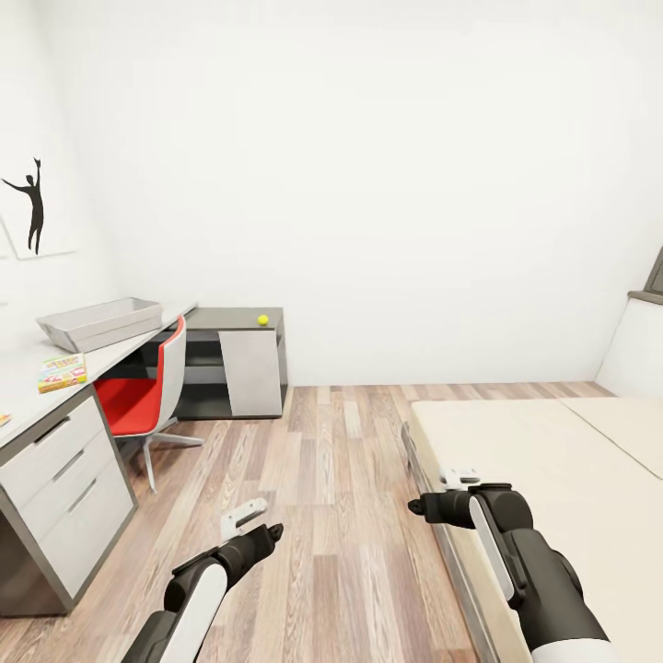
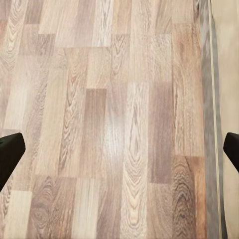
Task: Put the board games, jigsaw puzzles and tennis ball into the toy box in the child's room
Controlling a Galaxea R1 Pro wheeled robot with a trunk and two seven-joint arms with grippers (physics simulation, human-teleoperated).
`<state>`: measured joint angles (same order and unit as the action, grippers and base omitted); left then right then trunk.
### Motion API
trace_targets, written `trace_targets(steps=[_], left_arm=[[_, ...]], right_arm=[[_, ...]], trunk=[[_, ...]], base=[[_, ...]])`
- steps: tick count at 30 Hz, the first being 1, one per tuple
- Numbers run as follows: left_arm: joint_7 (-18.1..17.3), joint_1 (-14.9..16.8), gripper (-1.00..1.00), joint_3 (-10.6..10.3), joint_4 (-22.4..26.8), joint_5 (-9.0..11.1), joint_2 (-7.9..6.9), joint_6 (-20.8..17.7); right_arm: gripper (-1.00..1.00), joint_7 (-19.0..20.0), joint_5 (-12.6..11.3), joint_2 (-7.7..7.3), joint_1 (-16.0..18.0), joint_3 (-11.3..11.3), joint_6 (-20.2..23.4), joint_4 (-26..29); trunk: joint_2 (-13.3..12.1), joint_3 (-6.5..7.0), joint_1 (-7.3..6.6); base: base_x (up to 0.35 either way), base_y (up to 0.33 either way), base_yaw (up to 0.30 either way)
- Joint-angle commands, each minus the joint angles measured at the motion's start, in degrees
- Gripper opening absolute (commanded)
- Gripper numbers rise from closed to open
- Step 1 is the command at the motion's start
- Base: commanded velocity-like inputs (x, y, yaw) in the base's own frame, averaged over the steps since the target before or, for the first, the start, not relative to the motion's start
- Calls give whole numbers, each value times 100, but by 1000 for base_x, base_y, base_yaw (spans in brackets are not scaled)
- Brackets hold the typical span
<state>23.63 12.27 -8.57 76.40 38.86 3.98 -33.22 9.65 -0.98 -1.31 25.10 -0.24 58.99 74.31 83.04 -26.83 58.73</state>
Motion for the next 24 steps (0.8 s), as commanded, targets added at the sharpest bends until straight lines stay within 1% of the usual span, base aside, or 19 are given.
trace_targets(steps=[1,18,24], left_arm=[[56,4,100,-3,8,60,-1,-9],[54,4,100,-8,7,60,-2,-9],[54,4,100,-11,7,60,-2,-9]], right_arm=[[100,10,-7,-1,4,-3,24,6],[100,11,-7,-1,-5,-1,27,21],[100,11,-7,-1,-9,-2,26,23]], trunk=[[4,-7,0],[4,-7,0],[4,-7,0]], base=[[-2,-1,0],[0,-2,0],[0,-99,0]])
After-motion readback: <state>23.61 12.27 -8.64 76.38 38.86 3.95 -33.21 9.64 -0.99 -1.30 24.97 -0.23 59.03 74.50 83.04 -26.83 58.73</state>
